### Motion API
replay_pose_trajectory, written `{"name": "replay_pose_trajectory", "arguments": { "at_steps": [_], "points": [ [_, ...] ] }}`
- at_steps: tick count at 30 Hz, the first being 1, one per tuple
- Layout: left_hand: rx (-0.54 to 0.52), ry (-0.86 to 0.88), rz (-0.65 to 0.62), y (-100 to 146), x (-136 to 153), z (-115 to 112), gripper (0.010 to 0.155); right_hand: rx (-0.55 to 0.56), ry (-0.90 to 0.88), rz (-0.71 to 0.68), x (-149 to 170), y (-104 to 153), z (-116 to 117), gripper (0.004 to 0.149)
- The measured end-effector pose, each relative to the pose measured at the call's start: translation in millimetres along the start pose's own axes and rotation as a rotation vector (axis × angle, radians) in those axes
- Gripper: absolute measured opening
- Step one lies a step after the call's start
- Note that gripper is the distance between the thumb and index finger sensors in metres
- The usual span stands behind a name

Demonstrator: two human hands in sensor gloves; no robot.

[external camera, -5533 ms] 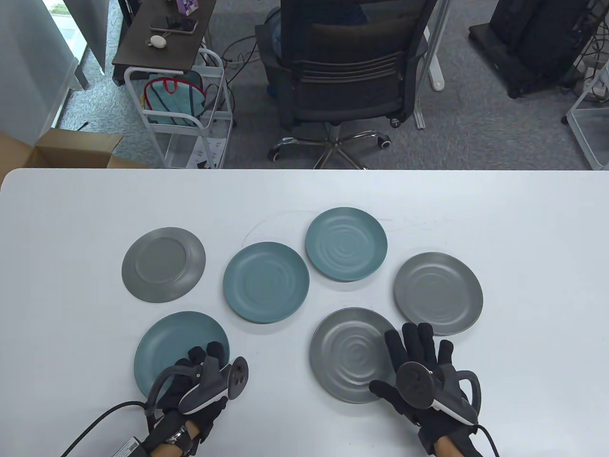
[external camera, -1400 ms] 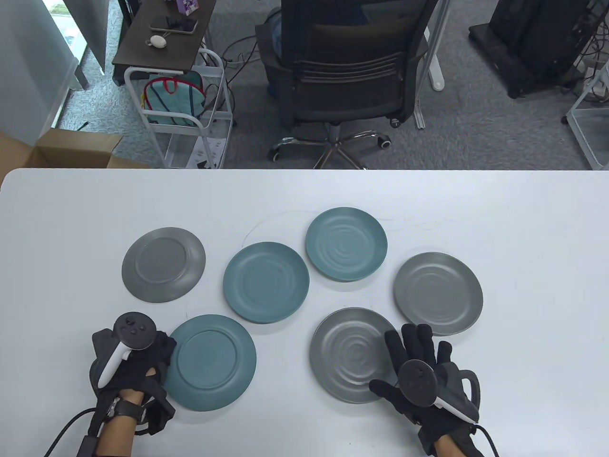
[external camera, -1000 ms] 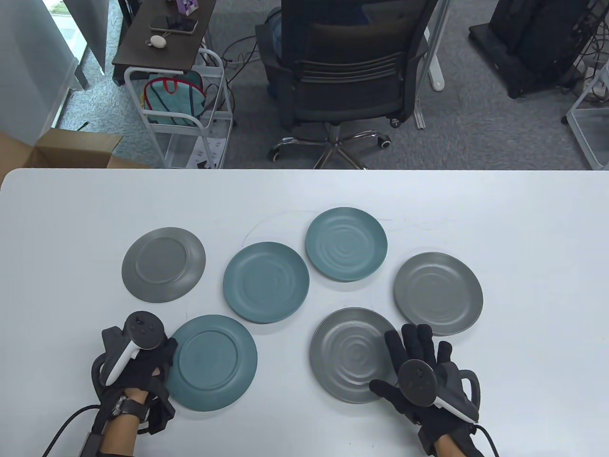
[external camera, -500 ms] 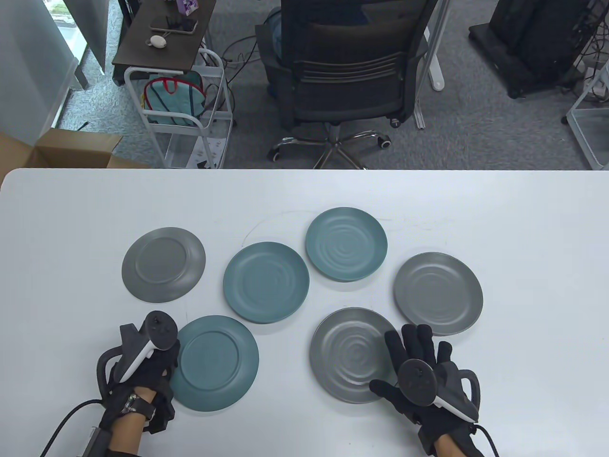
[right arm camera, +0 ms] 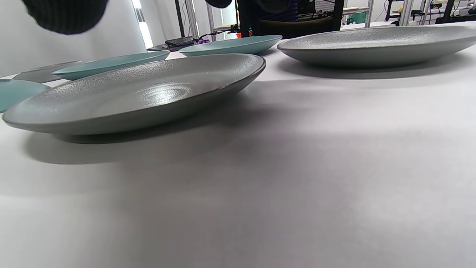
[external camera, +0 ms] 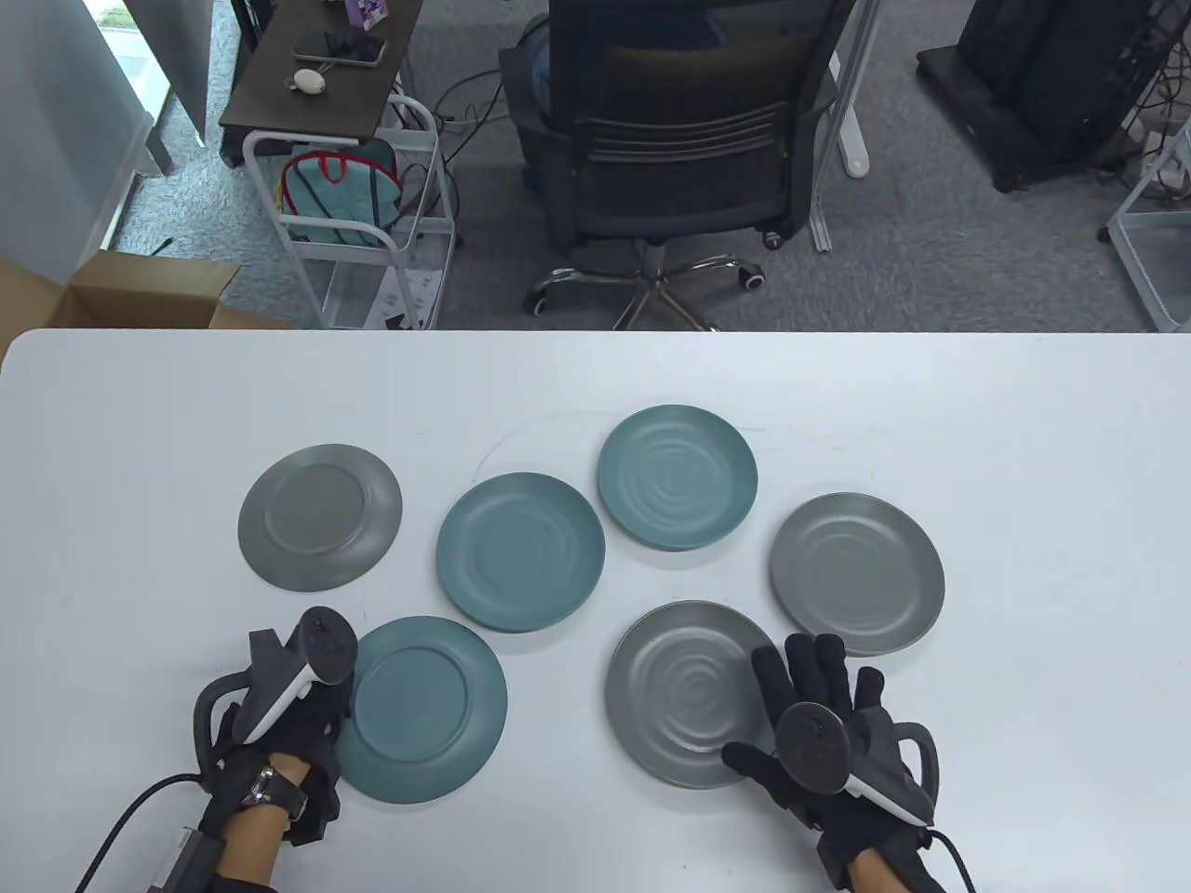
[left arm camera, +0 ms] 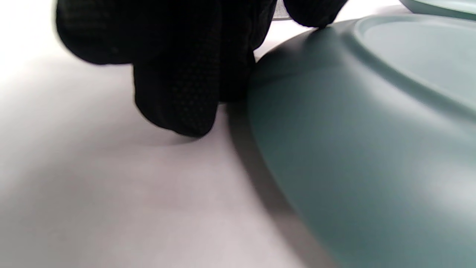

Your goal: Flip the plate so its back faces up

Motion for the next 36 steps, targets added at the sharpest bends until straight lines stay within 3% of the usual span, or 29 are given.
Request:
{"name": "replay_pose_trajectory", "arguments": {
  "at_steps": [10, 19, 29, 36],
  "points": [
    [0.001, -0.042, 0.005, -0.2, -4.7, 1.1, 0.062, 0.001, 0.004, -0.004, -1.3, -0.1, 0.1, 0.094],
    [-0.072, -0.065, -0.065, 8.5, -28.3, 24.3, 0.072, -0.003, 0.004, -0.005, -1.8, -0.3, 0.6, 0.094],
    [-0.122, -0.094, -0.199, 12.9, -98.1, 55.5, 0.080, 0.001, -0.001, -0.007, -1.5, -0.7, 0.3, 0.094],
    [-0.124, -0.111, -0.281, 10.8, -156.1, 61.8, 0.082, 0.007, -0.008, -0.007, -0.9, -1.0, -0.2, 0.094]
  ]
}}
Point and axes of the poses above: the tracker on the back of each hand, its own x axis roughly to the little-finger side, its own y axis roughly from the fingertips to the wrist, z = x × y, the point moved 4 cm from there along -y, roughly from the wrist to the fingertips, and after that the axes turned 5 degrees about -z, right-handed, at the moved point
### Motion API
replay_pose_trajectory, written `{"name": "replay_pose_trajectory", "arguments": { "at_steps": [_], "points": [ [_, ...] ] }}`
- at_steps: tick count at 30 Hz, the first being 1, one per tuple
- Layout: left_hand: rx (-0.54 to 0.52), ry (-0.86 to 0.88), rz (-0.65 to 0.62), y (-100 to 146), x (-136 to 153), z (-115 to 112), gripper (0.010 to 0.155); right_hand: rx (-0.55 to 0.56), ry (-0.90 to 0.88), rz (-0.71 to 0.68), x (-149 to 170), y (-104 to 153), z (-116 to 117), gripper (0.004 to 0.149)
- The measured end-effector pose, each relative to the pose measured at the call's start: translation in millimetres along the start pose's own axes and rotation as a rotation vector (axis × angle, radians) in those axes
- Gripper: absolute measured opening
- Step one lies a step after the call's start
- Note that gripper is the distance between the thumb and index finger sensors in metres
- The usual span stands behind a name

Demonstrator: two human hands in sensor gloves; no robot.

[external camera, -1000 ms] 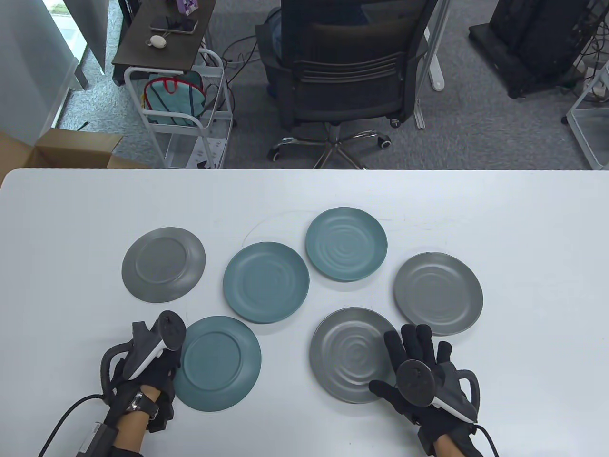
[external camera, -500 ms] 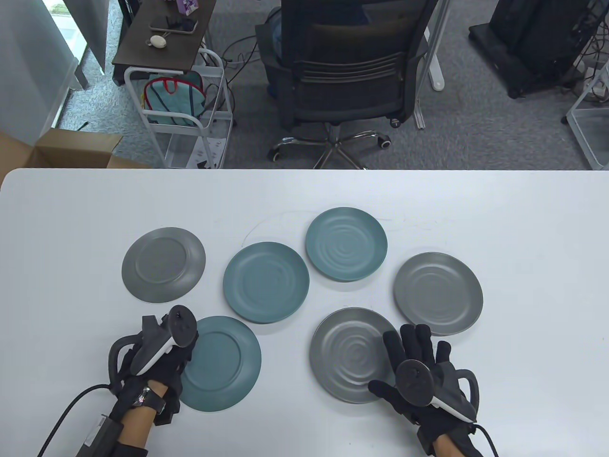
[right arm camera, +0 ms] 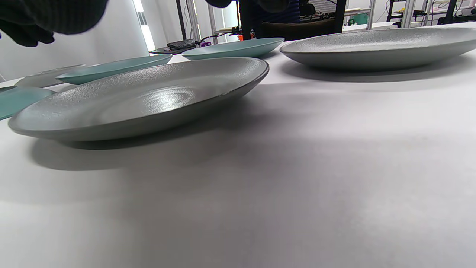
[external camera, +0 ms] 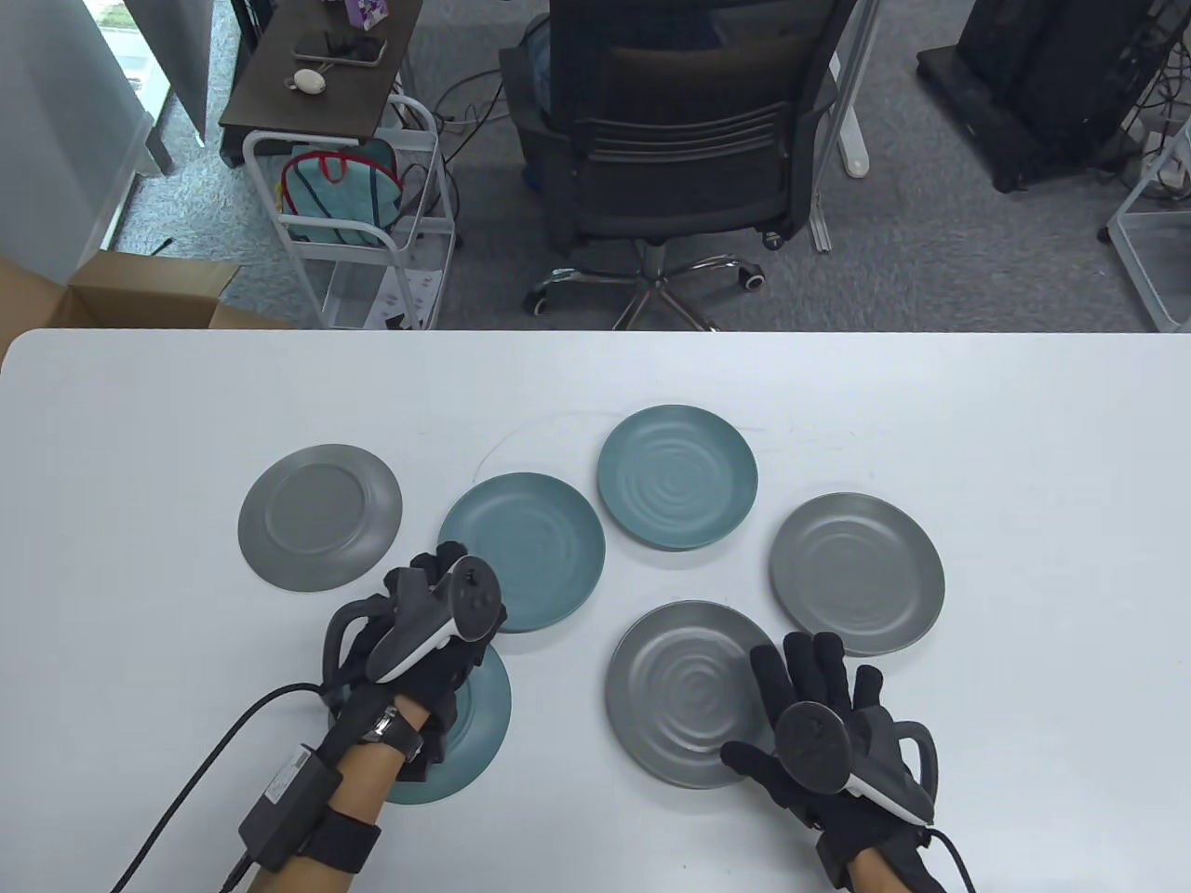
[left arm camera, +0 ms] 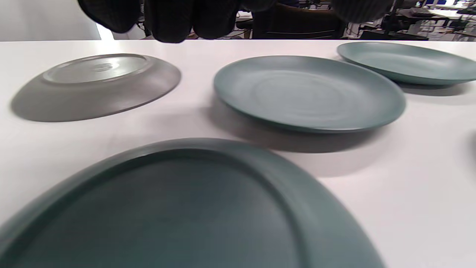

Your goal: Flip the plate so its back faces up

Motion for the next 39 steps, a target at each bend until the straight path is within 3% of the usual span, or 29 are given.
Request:
{"name": "replay_pose_trajectory", "arguments": {
  "at_steps": [7, 13, 26, 39],
  "points": [
    [0.034, -0.040, -0.056, -22.5, -49.8, -3.1, 0.083, 0.001, -0.001, -0.001, 0.3, -0.1, 0.1, 0.094],
    [0.062, -0.087, -0.060, -42.2, -74.5, -9.9, 0.084, 0.003, 0.005, -0.003, -0.2, -0.1, -0.6, 0.094],
    [0.117, -0.164, -0.031, -70.1, -95.8, -33.6, 0.085, 0.001, -0.006, -0.006, 0.5, 0.1, -0.4, 0.094],
    [0.101, -0.253, -0.022, -74.9, -102.8, -43.1, 0.077, 0.009, -0.012, -0.013, 0.4, 0.1, -1.4, 0.094]
  ]
}}
Point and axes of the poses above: the tracker on the back of each hand, its own x axis roughly to the little-finger side, its own y axis roughly from the fingertips to the wrist, z = x × y, the point moved 4 cm from there along -y, roughly from the wrist to the fingertips, and after that the axes turned 5 degrees about -z, right-handed, at the moved point
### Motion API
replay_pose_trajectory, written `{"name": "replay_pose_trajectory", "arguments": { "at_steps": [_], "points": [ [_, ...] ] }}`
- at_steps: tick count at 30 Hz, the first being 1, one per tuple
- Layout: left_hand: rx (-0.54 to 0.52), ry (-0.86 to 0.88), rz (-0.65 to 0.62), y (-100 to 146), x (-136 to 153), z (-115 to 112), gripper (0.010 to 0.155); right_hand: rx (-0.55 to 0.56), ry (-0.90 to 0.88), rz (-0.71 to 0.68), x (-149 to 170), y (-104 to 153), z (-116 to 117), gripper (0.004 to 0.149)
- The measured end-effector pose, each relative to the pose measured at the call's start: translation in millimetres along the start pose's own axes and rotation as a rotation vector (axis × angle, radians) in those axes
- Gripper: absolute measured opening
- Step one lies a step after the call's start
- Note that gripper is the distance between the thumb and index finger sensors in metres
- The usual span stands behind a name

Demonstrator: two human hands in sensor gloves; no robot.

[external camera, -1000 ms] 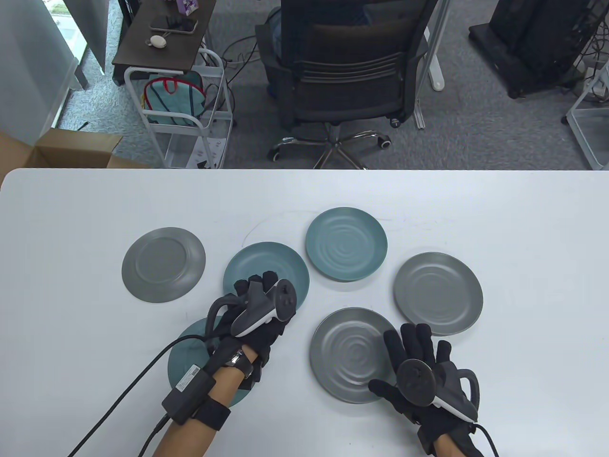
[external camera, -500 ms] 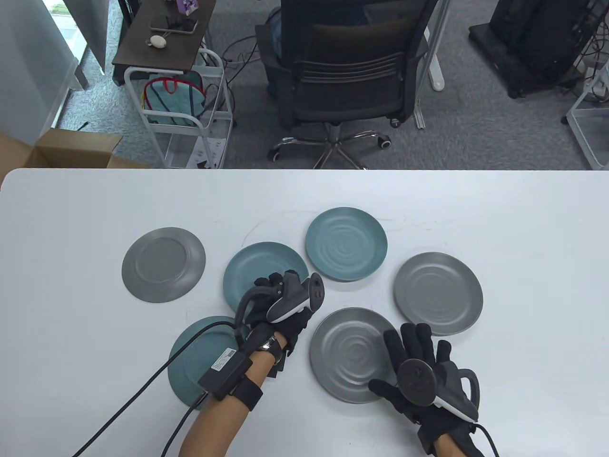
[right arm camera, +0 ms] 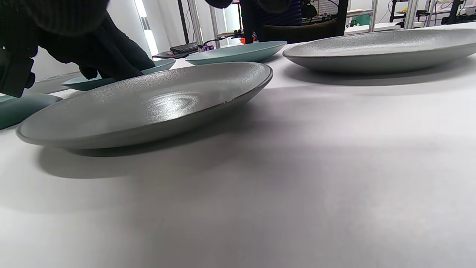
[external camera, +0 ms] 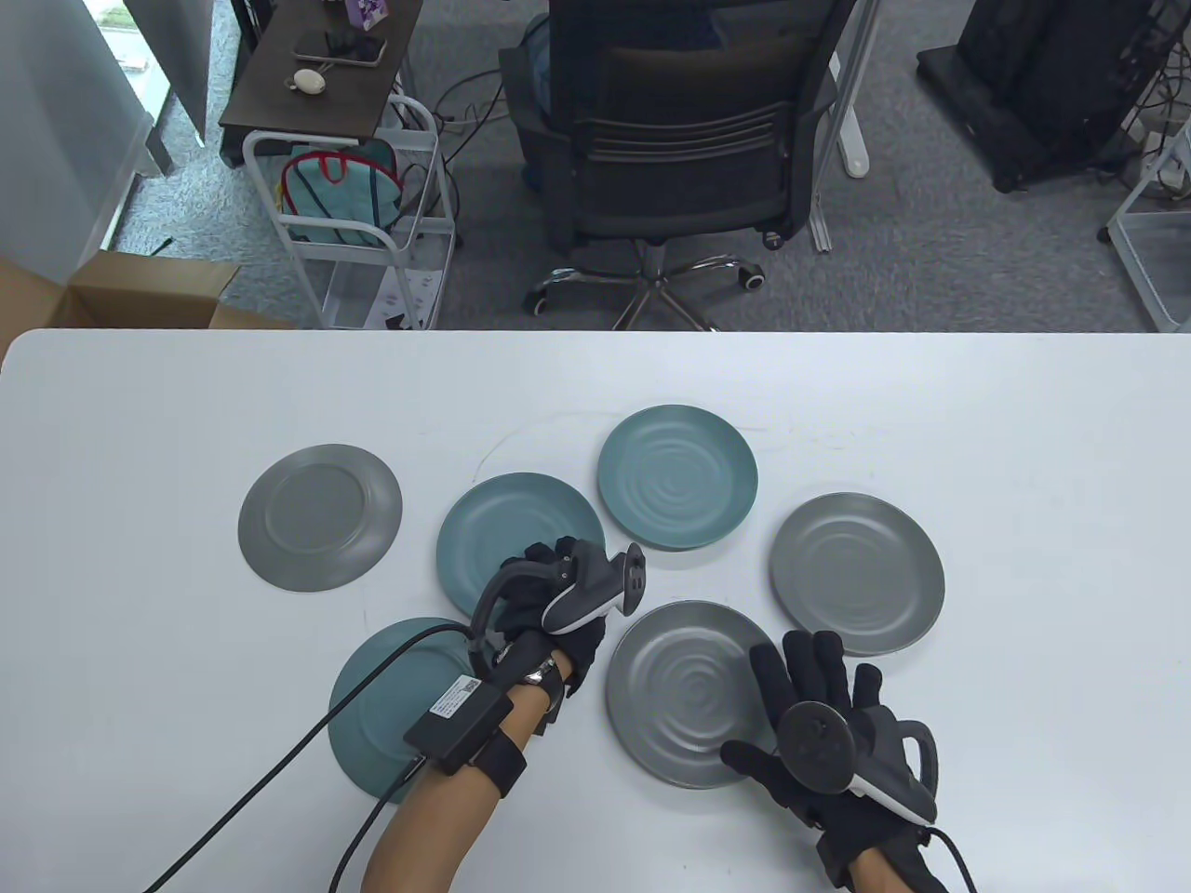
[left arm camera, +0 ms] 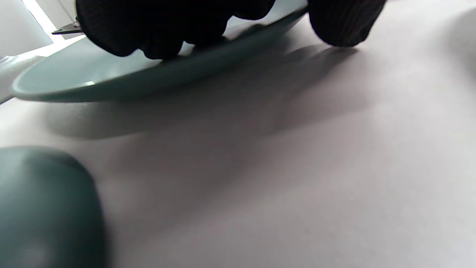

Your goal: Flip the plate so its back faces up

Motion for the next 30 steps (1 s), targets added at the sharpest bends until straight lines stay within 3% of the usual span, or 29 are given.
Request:
{"name": "replay_pose_trajectory", "arguments": {
  "at_steps": [12, 30],
  "points": [
    [-0.018, -0.021, -0.005, 1.1, -5.1, 4.9, 0.071, -0.002, -0.006, -0.008, -0.6, 0.1, 0.4, 0.094],
    [-0.080, 0.273, -0.076, 29.7, 23.4, 57.7, 0.063, 0.007, -0.025, -0.017, -0.4, 0.3, -1.1, 0.093]
  ]
}}
Point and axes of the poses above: the tracker on the back of each hand, its own x axis roughly to the little-finger side, its own y axis roughly from the fingertips to the wrist, z = x × y, the point moved 4 cm from there along -y, roughly from the wrist to the fingertips, and after that the axes turned 5 degrees about -z, right-handed, at the moved point
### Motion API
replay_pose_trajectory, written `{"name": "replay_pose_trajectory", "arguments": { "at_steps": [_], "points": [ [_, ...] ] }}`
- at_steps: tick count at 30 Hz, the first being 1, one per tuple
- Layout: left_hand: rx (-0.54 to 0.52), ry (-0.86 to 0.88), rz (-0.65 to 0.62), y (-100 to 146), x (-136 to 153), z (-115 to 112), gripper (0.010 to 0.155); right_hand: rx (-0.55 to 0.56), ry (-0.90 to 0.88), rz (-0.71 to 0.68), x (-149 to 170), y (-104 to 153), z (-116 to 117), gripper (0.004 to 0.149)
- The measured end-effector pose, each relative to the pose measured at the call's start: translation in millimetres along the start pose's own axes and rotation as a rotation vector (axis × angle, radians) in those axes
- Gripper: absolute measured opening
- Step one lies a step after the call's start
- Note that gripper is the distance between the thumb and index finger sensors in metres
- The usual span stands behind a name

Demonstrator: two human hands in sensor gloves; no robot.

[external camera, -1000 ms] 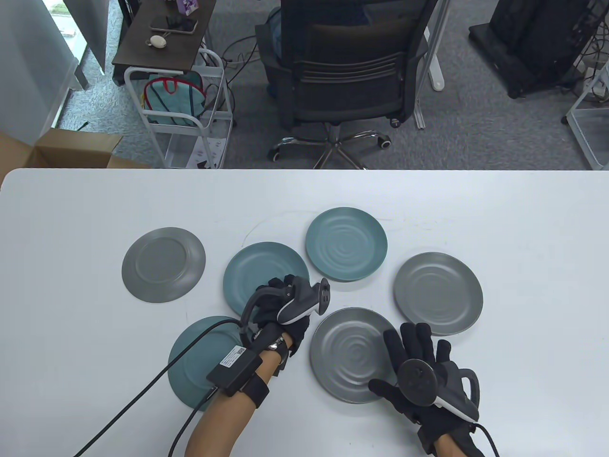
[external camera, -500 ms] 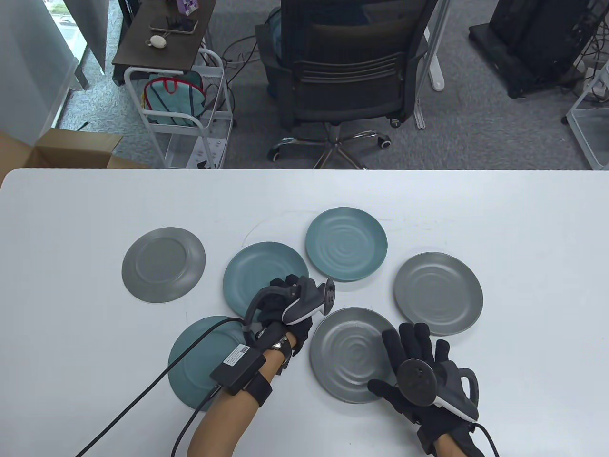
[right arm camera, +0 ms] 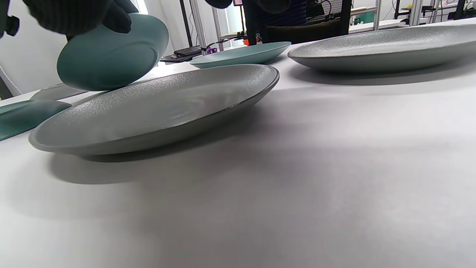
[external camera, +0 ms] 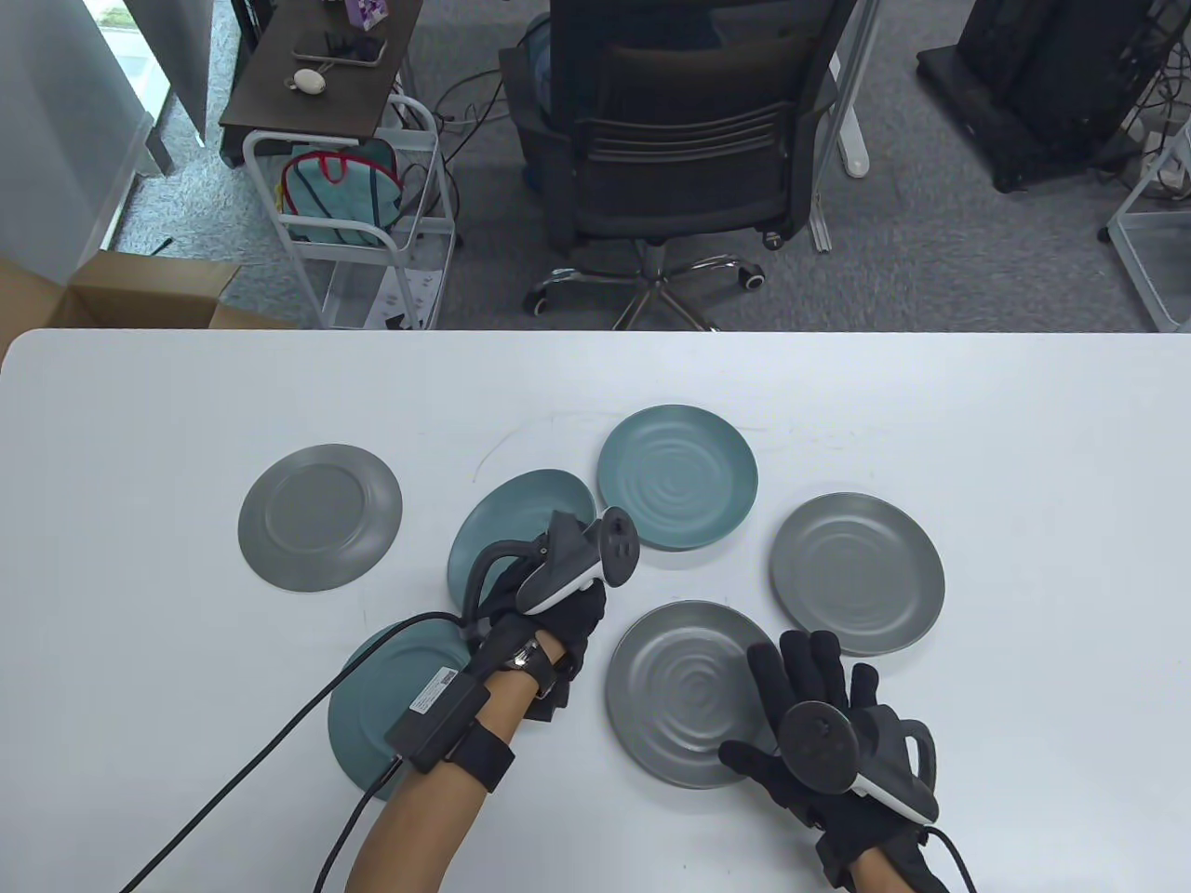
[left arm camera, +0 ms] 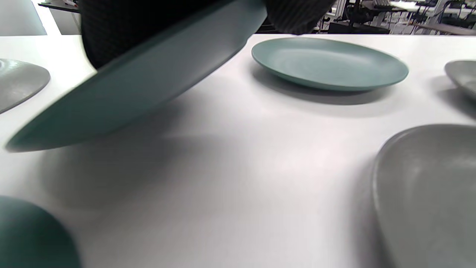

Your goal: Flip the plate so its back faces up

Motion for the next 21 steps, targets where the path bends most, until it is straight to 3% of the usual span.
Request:
{"name": "replay_pose_trajectory", "arguments": {
  "at_steps": [11, 21],
  "points": [
    [-0.050, 0.382, -0.074, 16.2, 25.0, 36.9, 0.062, 0.003, -0.007, -0.001, 0.3, 0.4, -0.3, 0.093],
    [-0.060, 0.762, -0.097, 17.7, 67.3, 47.2, 0.062, -0.004, -0.010, 0.000, 0.4, 0.3, 0.1, 0.093]
  ]
}}
Point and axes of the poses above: the tracker on the back of each hand, its own x axis roughly to the little-finger side, its own y axis roughly from the fingertips to the wrist, z = x × y, the point moved 4 cm from there along -y, roughly from the wrist to the fingertips, and after that the axes turned 5 degrees about -z, right-handed, at the moved point
